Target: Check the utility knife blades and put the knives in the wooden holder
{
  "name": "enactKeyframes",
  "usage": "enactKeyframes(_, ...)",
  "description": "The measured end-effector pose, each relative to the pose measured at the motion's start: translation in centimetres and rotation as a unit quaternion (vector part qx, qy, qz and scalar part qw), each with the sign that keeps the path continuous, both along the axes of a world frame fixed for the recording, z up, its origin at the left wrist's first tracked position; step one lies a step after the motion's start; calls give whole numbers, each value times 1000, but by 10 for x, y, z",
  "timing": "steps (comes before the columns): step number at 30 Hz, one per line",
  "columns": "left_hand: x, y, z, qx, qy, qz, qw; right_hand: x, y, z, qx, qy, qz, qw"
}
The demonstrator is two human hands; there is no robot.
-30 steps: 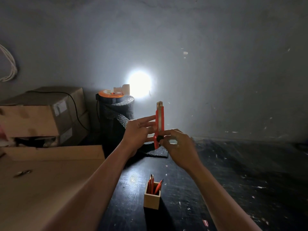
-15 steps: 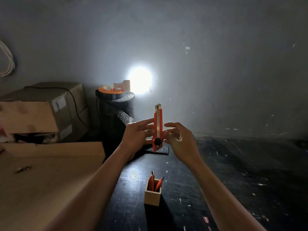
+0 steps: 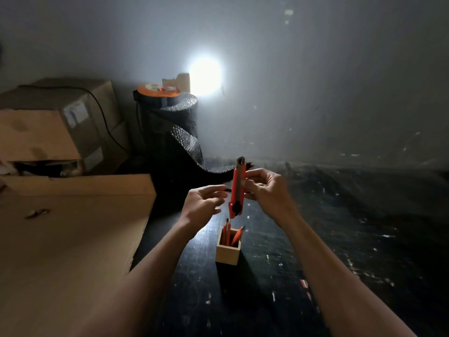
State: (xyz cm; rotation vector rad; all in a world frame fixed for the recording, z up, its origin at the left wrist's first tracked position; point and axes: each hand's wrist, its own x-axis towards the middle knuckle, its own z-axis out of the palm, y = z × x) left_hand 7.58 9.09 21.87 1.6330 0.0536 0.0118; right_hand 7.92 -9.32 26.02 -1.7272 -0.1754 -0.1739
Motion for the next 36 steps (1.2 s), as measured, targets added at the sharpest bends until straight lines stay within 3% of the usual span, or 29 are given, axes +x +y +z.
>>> enactKeyframes(4,5,5,-64,124,54,10,991,16,-4,-47,-3,30,-32,999)
enactKeyframes(12,22,-9,-147,269,137,-55,952,47,4,-148,-99,87,-110,985)
enactKeyframes(16,32,-17,-173,267,163,-78,947,54,12,-188,-135,113,-101,979)
enactKeyframes(22,37,-24,-195,248,135,-77,956,55,23,-227,-204,154,-117,960)
enactKeyframes(27,37,-24,-210,237,126,-73,961,53,24,-232,-264,179,-109,941)
enactKeyframes(36,30,-21,-208,251,152,-43,955,39,15,-202,-267,172,-94,944)
